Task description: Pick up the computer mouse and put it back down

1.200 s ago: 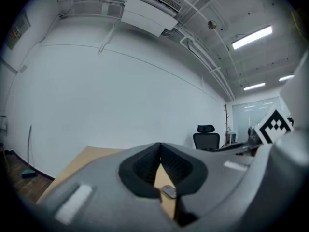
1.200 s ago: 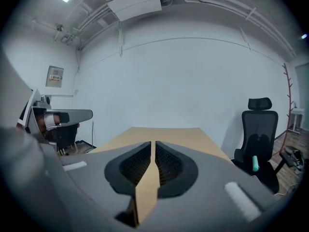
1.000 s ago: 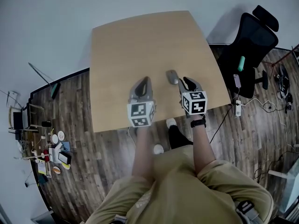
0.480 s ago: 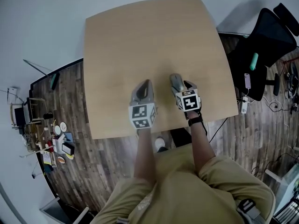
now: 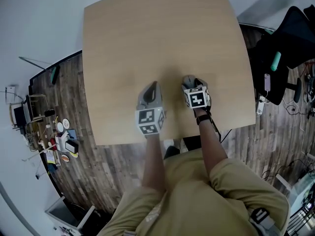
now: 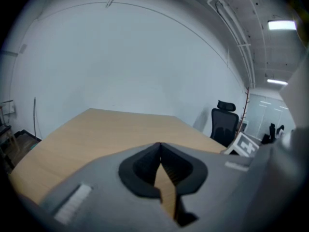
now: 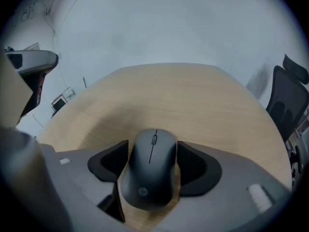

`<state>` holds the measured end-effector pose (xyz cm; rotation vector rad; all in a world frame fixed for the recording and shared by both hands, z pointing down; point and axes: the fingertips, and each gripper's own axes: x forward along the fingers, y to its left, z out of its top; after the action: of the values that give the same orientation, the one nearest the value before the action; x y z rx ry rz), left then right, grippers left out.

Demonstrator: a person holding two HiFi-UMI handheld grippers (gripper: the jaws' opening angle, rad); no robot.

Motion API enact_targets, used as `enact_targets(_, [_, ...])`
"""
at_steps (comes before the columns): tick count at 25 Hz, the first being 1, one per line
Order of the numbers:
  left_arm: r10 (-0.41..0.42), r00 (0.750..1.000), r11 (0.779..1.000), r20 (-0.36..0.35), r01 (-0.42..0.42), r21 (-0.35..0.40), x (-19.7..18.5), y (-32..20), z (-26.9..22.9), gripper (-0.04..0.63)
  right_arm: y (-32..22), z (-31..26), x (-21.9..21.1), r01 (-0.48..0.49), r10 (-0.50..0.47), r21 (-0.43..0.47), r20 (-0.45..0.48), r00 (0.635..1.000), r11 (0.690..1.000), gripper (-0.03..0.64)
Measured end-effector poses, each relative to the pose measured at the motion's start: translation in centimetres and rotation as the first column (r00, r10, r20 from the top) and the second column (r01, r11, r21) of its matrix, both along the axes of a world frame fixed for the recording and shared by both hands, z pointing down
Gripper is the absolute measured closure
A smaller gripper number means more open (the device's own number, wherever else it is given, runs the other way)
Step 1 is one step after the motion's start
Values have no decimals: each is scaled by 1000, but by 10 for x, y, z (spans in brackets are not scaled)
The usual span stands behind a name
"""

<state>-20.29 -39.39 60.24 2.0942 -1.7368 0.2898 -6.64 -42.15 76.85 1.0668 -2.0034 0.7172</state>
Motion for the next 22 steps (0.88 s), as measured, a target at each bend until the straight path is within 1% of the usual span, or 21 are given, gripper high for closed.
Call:
enact_targets(3, [-10,1000,1000,-5,10,-7,-2,1,4,594,-1,5,-1,-14,13,-13,-38,999,1000,298])
enact_targets(5, [-13,1000,1000,-7,13,-6,-2,3,3,594,0,6,-1,-35,34,-21,-47,998,999,304])
enact_targets(8, [-14,1000,1000,-8,14,8,-2,7,-6,594,3,3,1,-56,54,-38,-31,998,998,318])
enact_targets(10, [-16,1000,1000,-9,16,26,-4,12,-17,594,8,-10,-1,-60,60,-24,11,998,998,319])
enact_targets(13, [-15,1000,998,-6,15,61,-7,18,-34,594,8,-45,-9,-57,51,64,96,994,996,319])
enact_targets(16, [-10,1000,995,1,10,104,-8,25,-56,594,12,-93,-13,-72,39,169,187,982,983,321])
enact_targets(19, [-8,1000,989,8,6,149,-10,35,-82,594,19,-145,-12,-106,35,266,257,966,958,321])
enact_targets(22, [-4,1000,979,16,1,203,-11,47,-115,594,26,-201,-12,-133,18,371,299,954,919,321])
